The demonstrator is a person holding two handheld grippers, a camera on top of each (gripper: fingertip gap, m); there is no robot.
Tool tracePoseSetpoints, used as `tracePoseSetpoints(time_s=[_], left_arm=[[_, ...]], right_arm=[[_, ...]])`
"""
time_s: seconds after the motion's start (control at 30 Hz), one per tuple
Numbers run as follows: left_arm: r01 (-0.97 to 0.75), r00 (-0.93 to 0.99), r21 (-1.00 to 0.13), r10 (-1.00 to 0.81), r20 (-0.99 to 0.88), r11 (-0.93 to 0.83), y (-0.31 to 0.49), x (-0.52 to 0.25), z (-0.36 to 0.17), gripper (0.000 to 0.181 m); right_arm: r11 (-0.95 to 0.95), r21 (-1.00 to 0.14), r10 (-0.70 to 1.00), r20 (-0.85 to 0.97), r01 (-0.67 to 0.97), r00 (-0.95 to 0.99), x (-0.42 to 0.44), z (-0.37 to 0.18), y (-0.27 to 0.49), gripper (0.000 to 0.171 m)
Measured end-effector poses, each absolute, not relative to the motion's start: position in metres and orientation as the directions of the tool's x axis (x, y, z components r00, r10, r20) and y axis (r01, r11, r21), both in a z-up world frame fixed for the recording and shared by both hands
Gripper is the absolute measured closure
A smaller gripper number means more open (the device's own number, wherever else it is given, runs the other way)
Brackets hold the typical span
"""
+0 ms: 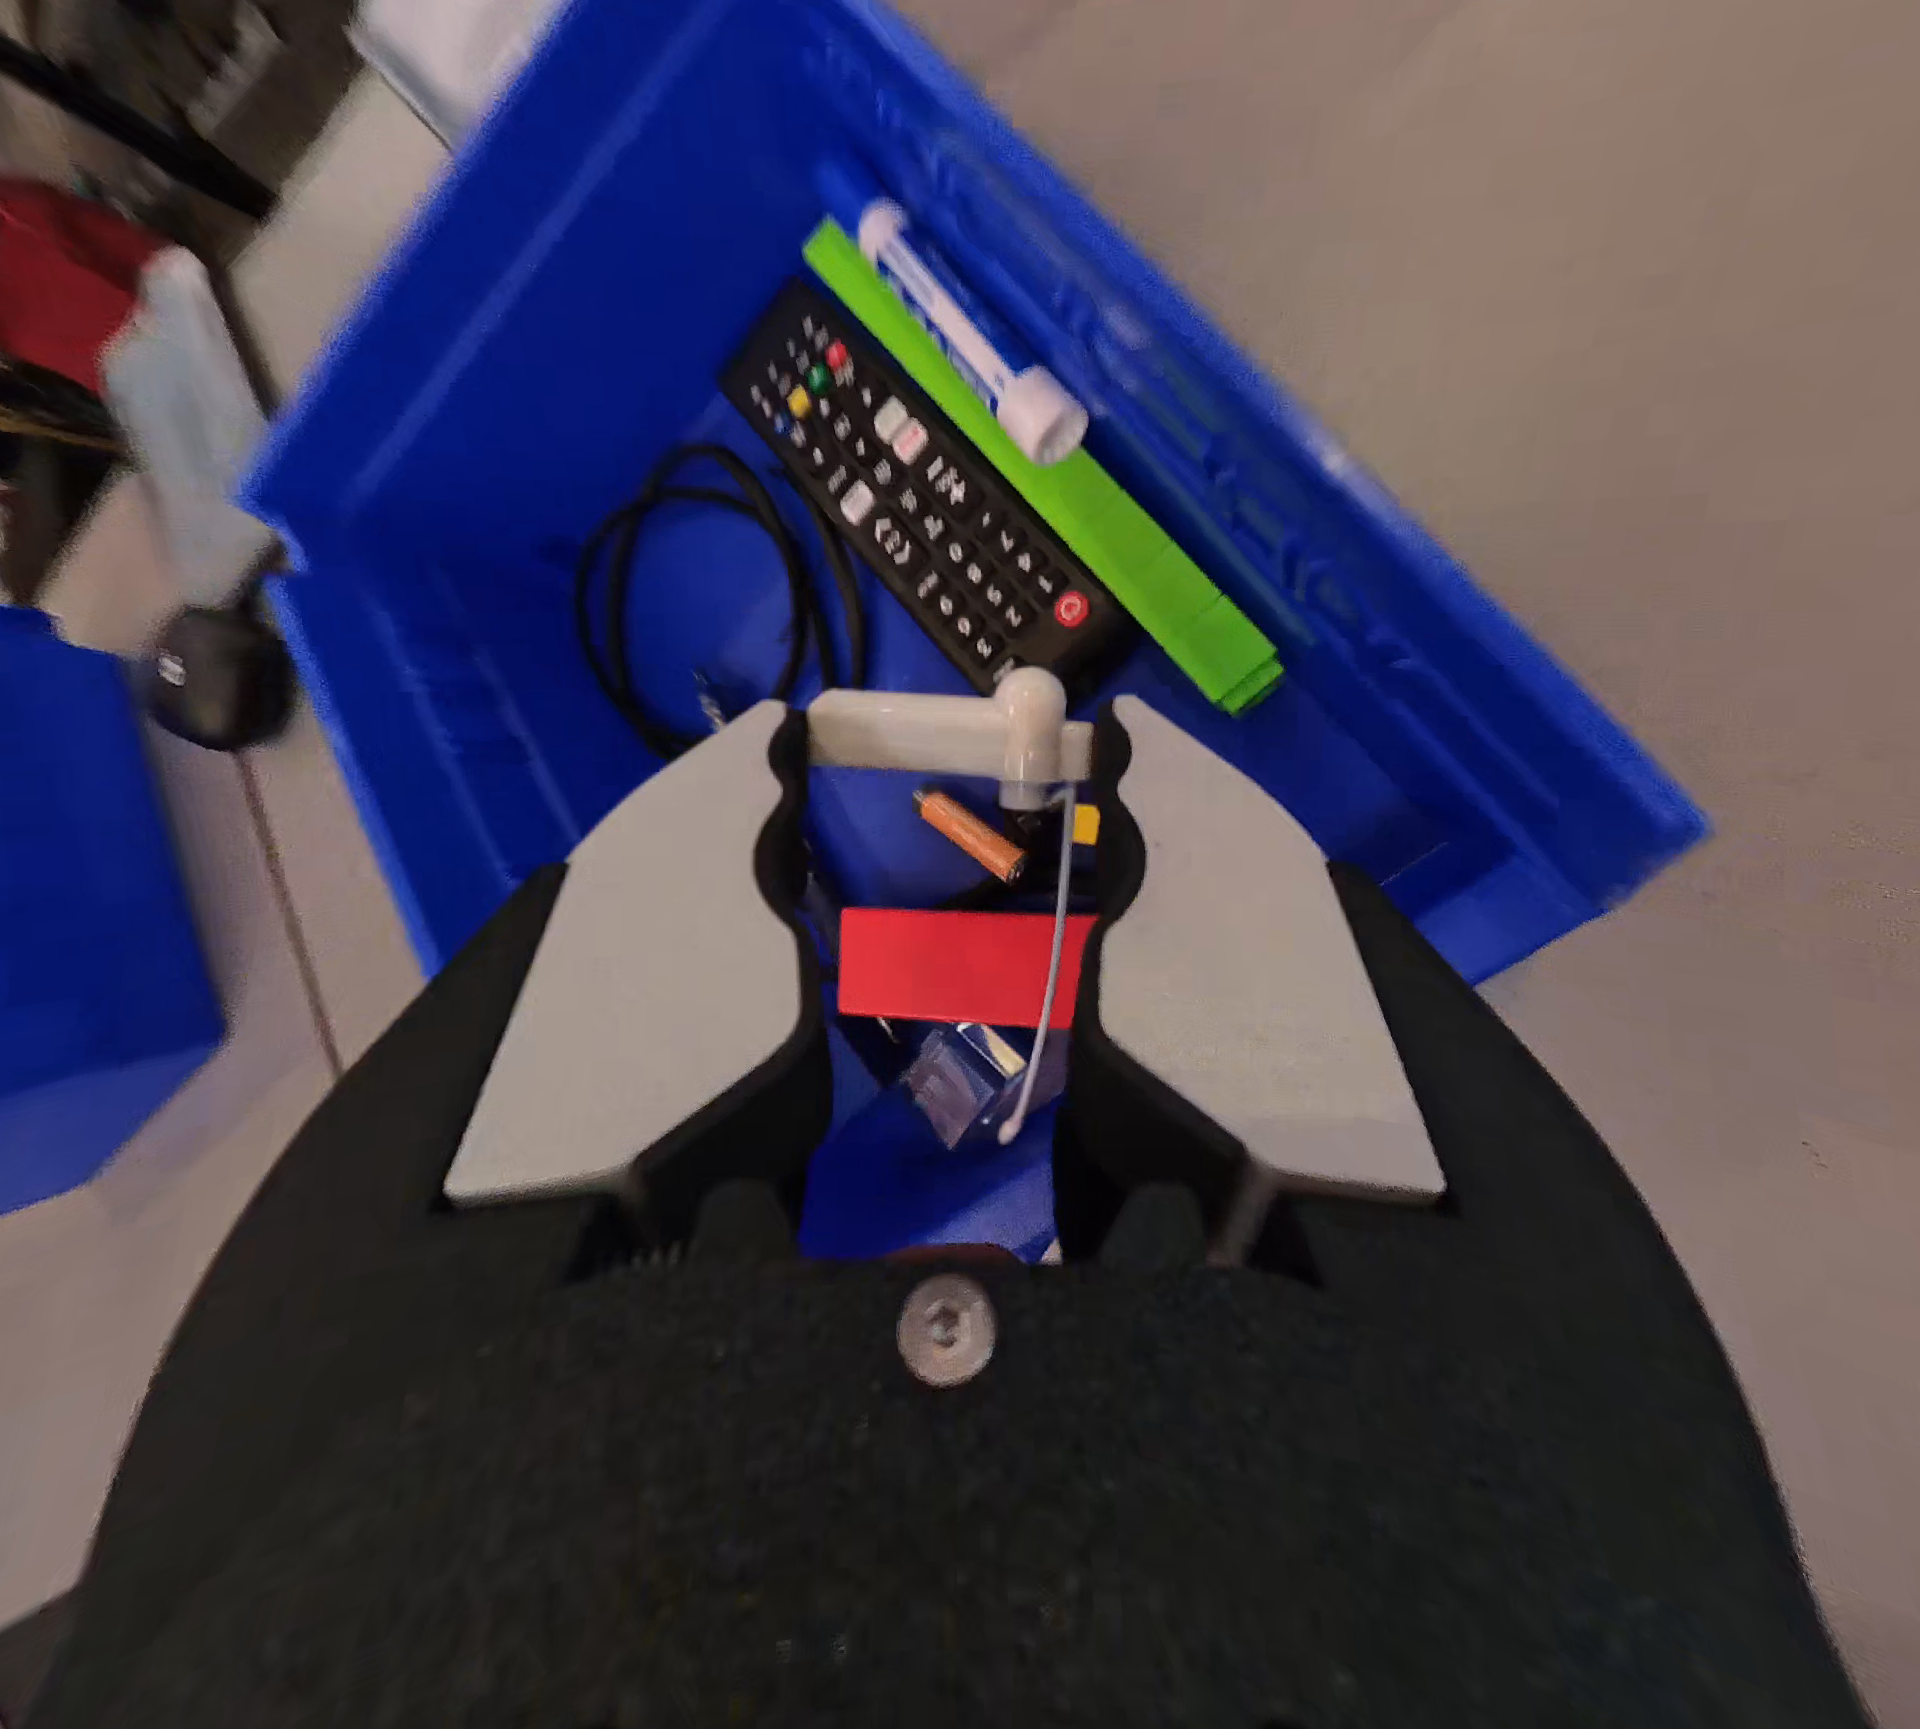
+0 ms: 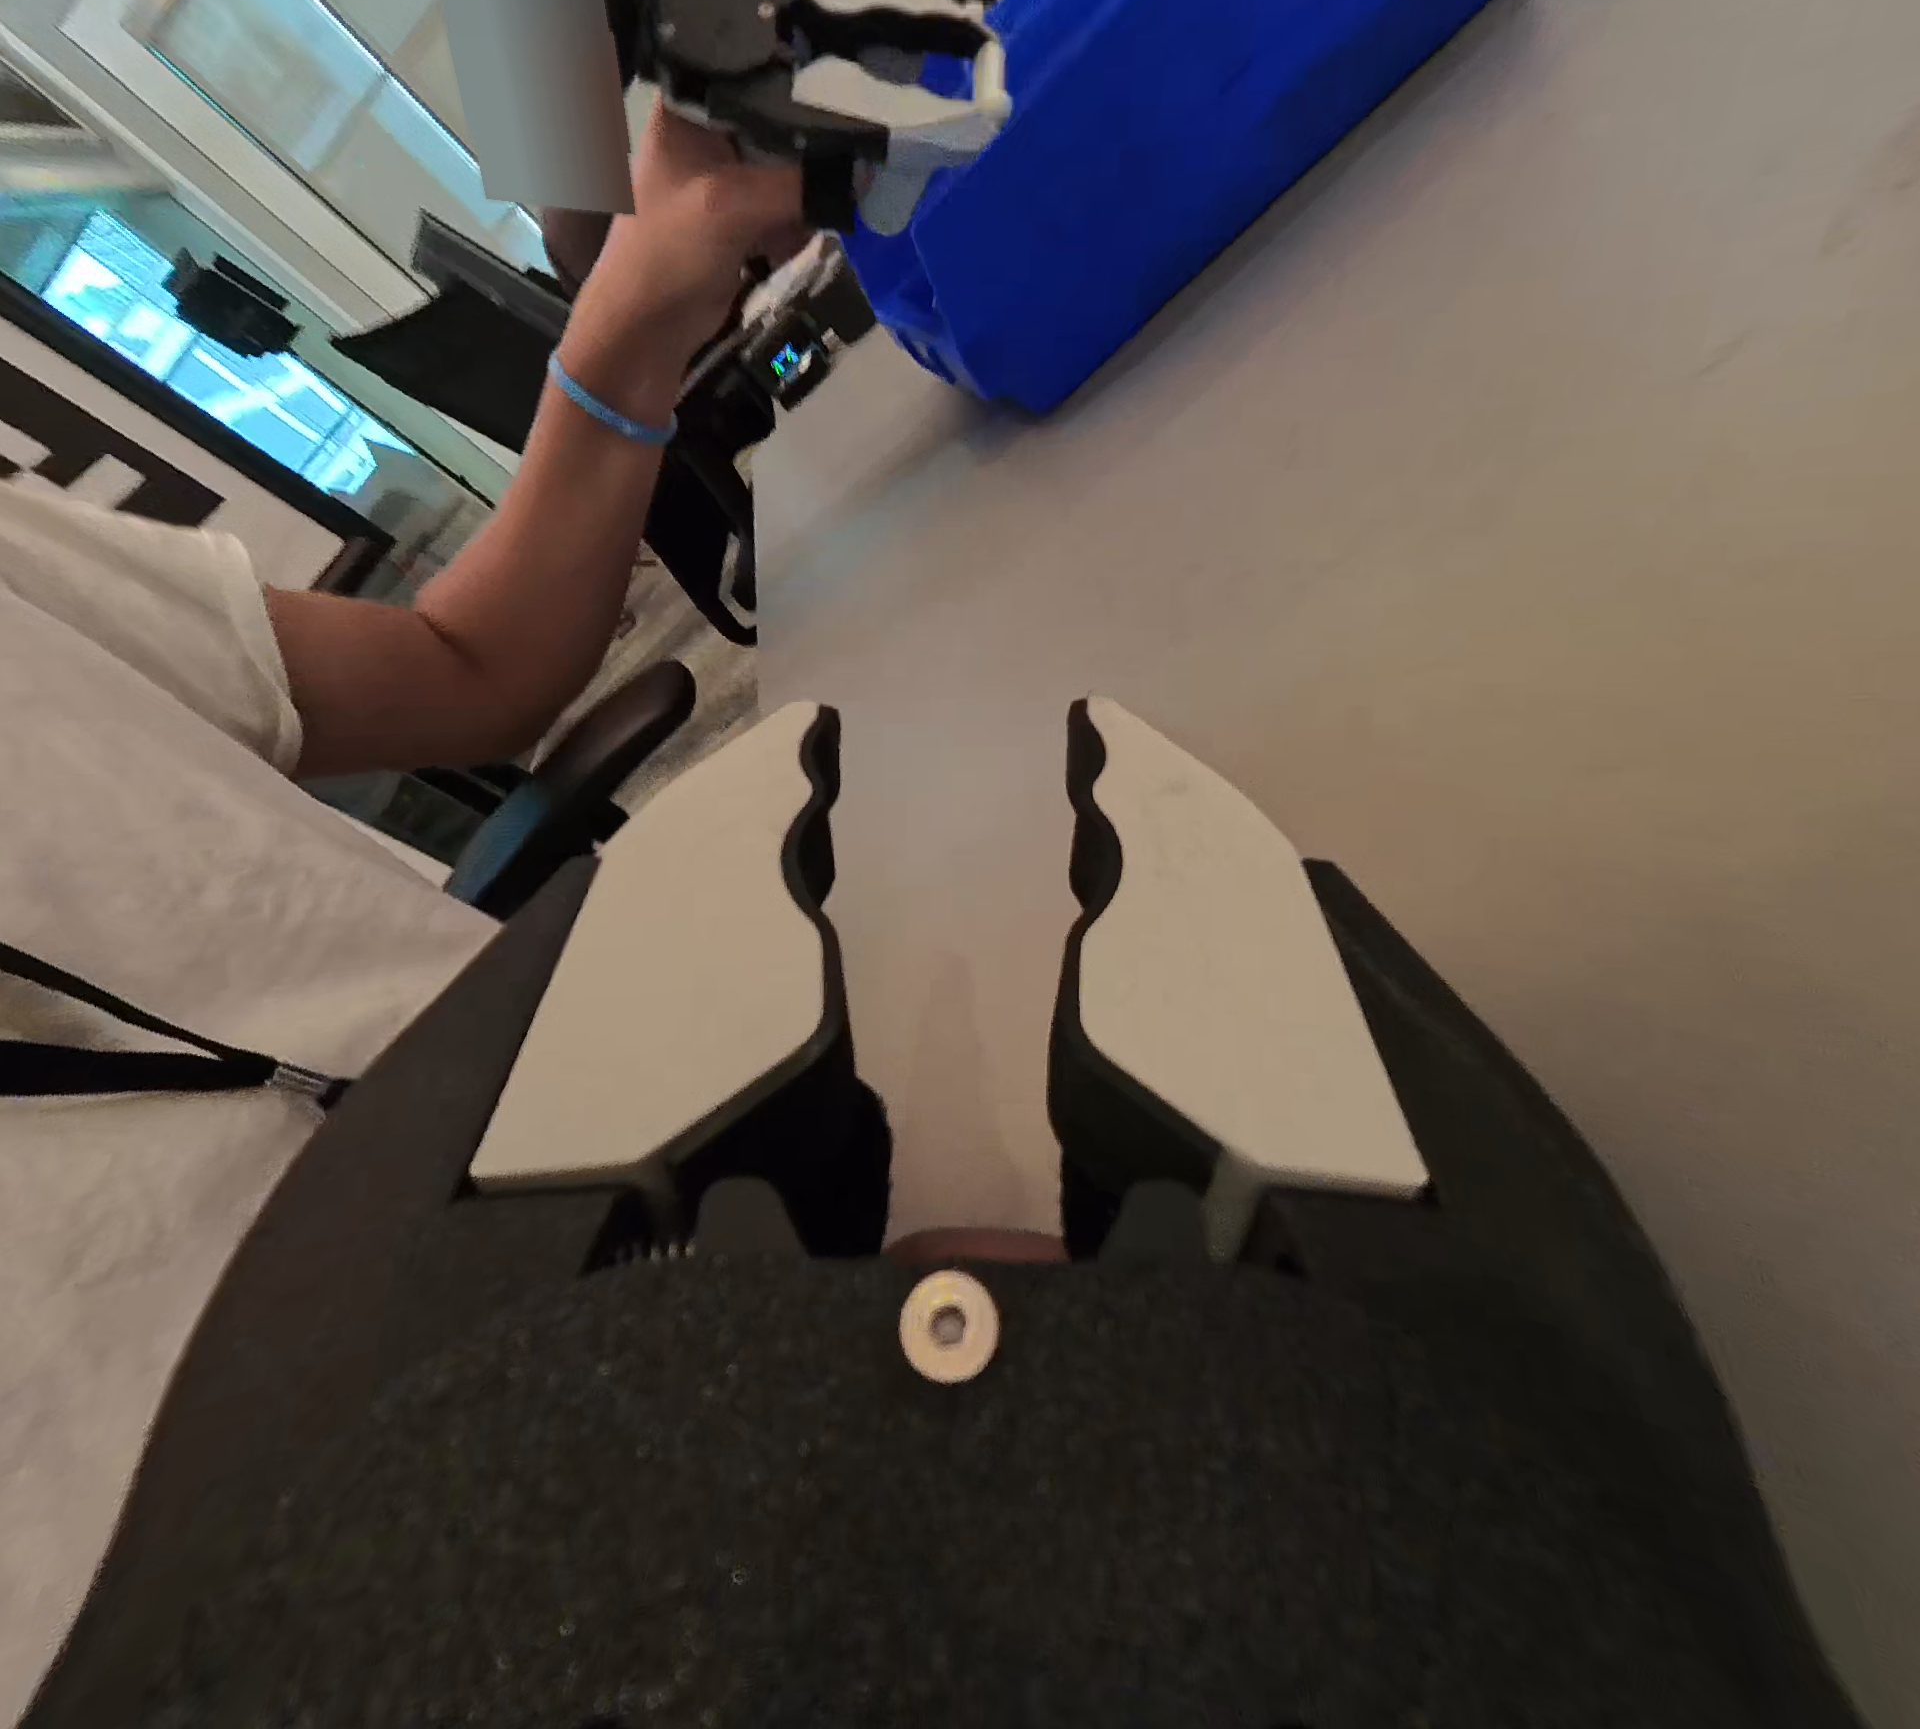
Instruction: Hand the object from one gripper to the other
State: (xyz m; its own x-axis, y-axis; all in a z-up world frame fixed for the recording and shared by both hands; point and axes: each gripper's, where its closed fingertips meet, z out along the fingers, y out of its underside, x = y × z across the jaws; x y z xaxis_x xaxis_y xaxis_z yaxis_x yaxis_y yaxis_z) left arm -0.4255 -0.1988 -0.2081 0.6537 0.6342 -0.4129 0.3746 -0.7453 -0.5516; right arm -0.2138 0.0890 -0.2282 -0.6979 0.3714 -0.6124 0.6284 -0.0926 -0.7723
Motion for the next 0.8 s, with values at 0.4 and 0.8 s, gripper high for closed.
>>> tracePoseSetpoints(time_s=[0.4,0.8], left_arm=[[-0.287,0.544,-0.453,0.246,-0.802,-0.844,-0.034,-0.324,-0.129,0.129],[-0.487,0.446,-0.154,-0.093,-0.89,-0.86,0.063,-0.263,-0.208,0.129]], right_arm=[[-0.069,-0.833,0.347,-0.536,0.549,-0.769,-0.265,-0.182,0.034,0.134],[-0.175,-0.879,0.371,-0.475,0.443,-0.798,-0.257,-0.191,0.054,0.144]])
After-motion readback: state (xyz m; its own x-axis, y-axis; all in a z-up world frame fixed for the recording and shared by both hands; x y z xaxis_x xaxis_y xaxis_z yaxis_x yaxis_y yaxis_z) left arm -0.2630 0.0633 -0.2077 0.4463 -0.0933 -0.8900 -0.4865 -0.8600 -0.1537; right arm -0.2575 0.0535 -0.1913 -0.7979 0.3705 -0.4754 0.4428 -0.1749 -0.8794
